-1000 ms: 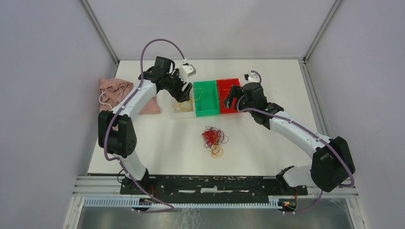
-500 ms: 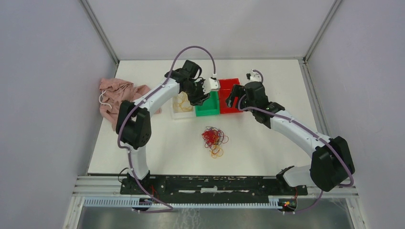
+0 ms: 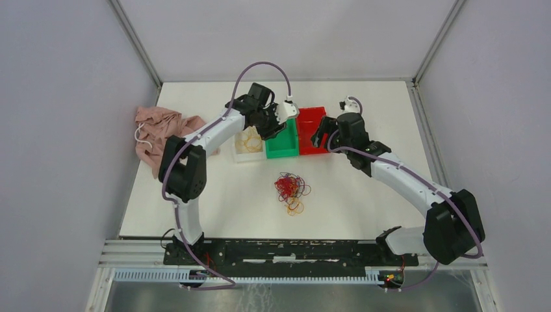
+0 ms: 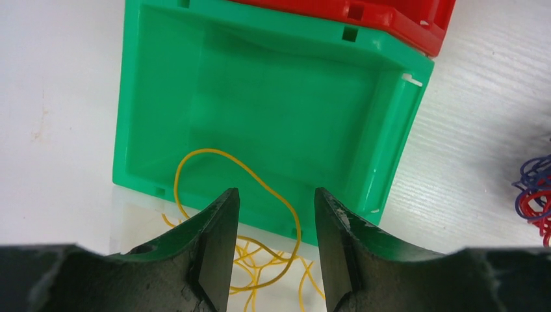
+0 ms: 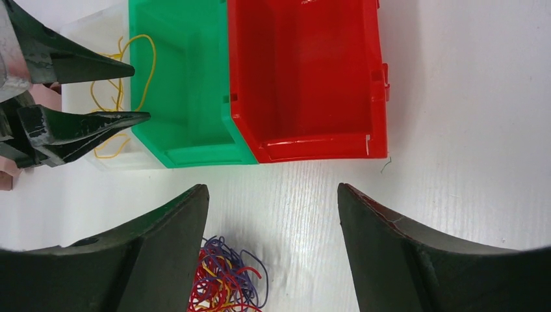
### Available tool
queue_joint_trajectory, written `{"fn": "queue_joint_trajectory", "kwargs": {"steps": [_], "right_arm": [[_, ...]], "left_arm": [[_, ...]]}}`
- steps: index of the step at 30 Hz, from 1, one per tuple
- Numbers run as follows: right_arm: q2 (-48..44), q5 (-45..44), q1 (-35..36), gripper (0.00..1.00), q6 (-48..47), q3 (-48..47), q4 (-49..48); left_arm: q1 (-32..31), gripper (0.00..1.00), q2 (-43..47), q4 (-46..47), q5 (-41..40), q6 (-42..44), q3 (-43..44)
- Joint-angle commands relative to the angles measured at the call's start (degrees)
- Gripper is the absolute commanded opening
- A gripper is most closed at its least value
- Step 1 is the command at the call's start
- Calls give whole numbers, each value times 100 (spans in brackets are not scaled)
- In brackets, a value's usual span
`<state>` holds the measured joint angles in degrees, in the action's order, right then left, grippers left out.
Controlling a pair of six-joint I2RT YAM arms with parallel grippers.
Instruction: Untangle the cables
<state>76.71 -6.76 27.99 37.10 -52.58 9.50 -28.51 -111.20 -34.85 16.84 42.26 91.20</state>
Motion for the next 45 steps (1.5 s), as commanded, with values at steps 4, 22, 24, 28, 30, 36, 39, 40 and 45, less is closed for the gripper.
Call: {"fn": "queue_joint_trajectory", "kwargs": {"steps": [4,22,24,28,30,36,39,40,45], "right_arm": [[-243,60,-96,78,19,107,-286],[-301,90,-183,75,101,181,-289],[-296,95,-181,75,126,198,-306],[-280,122,-197,75,171,209,-313],[-266,141,-193,75,181,209,-321],[-216,175,-193,74,234,226,-356],[-197,206,-193,73,274,227,-361],[-187,217,-190,73,283,217,-361],[-191,219,-196,73,273,208,-332]], "left_arm": [[-54,50,-138,771,-279,-722,-61],[-43,23,58,1186,-491,-855,-287],[-18,20,152,1211,-547,-889,-300],[83,15,345,1217,-622,-911,-366],[175,13,456,1247,-661,-907,-436],[490,11,817,1324,-533,-938,-752],[613,9,887,1413,-583,-924,-927],[670,8,908,1457,-612,-921,-992],[758,6,899,1823,-929,-713,-1501]]}}
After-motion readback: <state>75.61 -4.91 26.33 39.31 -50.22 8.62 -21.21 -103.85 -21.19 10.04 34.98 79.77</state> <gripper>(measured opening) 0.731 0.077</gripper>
